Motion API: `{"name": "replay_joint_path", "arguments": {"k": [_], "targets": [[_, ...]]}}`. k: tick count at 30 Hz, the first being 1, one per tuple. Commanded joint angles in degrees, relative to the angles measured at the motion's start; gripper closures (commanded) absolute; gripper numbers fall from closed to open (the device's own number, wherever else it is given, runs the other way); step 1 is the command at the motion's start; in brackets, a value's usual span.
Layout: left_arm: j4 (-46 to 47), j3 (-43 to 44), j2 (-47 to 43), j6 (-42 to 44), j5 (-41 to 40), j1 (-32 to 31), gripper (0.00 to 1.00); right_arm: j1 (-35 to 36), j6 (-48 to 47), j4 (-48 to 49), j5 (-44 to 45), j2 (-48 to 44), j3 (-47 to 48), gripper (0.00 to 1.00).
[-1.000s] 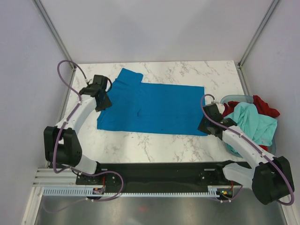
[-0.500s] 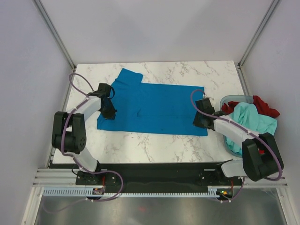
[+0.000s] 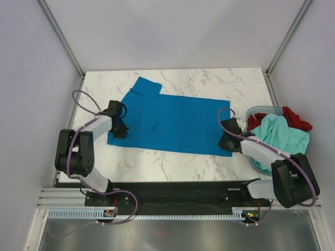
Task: Fold and stack the t-shirts
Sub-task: Fold the tshirt
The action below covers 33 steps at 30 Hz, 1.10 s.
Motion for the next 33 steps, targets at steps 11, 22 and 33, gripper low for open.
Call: {"name": "replay_joint_path", "arguments": {"k": [11,22,33], "targets": [[-13.45,-3.43,-12.69,-5.40,-11.11,0.72,0.96,0.66,-1.47,-11.45,-3.11,-8.44,4.77,0.76],[-3.01,24.59,-5.71,17.69,3.56,0.98,0.47,-8.39,-23.00,-4.52,-15.64,7.17,30.69,0.58],[-1.51,64.47,31.05,29.58,19.13,4.41,0.38,-15.93,-28.98,-2.84,-20.86,23.45,46.25,0.29]]}}
